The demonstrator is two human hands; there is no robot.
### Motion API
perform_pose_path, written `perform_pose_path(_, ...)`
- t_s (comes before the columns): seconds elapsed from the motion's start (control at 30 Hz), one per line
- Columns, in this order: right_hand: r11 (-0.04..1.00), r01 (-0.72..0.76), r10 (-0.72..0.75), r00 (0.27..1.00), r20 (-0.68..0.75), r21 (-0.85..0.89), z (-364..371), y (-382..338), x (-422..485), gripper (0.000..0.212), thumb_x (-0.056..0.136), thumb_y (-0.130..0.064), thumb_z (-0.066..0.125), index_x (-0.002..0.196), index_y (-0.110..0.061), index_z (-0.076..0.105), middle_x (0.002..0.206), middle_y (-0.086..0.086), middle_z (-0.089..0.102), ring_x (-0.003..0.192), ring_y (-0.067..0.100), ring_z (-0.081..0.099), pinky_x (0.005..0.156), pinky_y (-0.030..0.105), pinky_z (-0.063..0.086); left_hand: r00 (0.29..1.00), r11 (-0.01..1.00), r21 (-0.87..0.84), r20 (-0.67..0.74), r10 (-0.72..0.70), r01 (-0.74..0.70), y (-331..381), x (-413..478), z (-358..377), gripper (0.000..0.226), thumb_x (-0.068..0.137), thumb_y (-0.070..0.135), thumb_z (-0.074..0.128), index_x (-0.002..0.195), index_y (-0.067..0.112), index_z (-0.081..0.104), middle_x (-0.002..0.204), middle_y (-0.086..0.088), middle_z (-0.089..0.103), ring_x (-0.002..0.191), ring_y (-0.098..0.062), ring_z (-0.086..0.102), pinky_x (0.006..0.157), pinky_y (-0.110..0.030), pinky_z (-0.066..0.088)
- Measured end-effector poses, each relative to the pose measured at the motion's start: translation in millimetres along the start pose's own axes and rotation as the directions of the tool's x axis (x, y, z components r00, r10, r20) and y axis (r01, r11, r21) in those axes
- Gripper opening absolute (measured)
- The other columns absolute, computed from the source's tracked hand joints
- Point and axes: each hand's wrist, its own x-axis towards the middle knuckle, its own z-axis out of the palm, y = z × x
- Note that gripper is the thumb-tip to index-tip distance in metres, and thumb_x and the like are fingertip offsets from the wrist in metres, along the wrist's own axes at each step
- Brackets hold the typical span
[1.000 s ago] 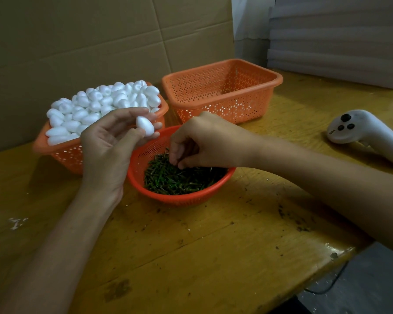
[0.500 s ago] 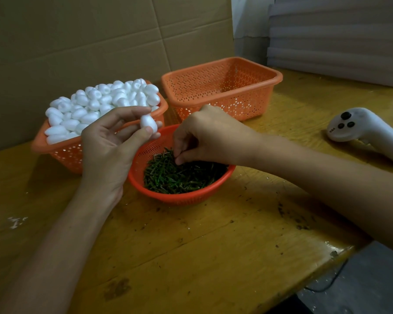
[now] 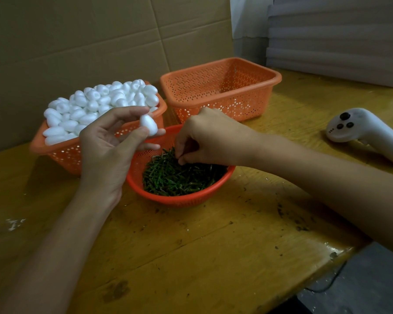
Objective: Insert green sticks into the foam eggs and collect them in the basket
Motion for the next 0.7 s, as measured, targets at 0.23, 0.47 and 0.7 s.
perform_pose_path(0.23, 0.999, -0.014, 0.012, 0.999, 0.031, 0.037, 0.3, 1.5, 0.7, 0.012, 0.084, -0.029, 0.082, 0.096, -0.031, 0.082, 0.095, -0.013, 0.077, 0.093, 0.008, 0.068, 0.088, 0.032, 0.051, 1.0, 0.999, 0.037, -0.013, 0.025, -0.024, -0.4, -2.0, 1.0, 0.026, 0.087, -0.001, 0.081, 0.111, 0.006, 0.072, 0.116, -0.017, 0.076, 0.095, -0.034, 0.08, 0.076, -0.032, 0.065)
perform_pose_path(0.47, 0.997, -0.042, 0.04, 0.999, 0.035, 0.065, 1.5, 1.7, 1.3, 0.009, 0.085, -0.027, 0.081, 0.094, -0.028, 0.079, 0.093, -0.013, 0.076, 0.094, 0.008, 0.068, 0.089, 0.033, 0.049, 0.999, 0.998, 0.058, -0.013, 0.039, -0.038, -0.3, -3.1, 2.6, 0.031, 0.086, -0.006, 0.081, 0.112, 0.004, 0.068, 0.118, -0.021, 0.072, 0.097, -0.033, 0.08, 0.08, -0.037, 0.066)
perform_pose_path(0.7, 0.997, -0.048, 0.049, 0.998, -0.025, 0.06, 3.9, 4.3, 1.8, 0.01, 0.086, -0.034, 0.081, 0.093, -0.029, 0.076, 0.077, -0.019, 0.057, 0.095, 0.009, 0.066, 0.077, 0.023, 0.036, 0.999, 0.999, 0.01, -0.011, 0.031, -0.031, -4.3, -2.0, 0.5, 0.023, 0.087, -0.012, 0.076, 0.104, 0.001, 0.07, 0.112, -0.02, 0.073, 0.106, -0.034, 0.077, 0.087, -0.035, 0.064)
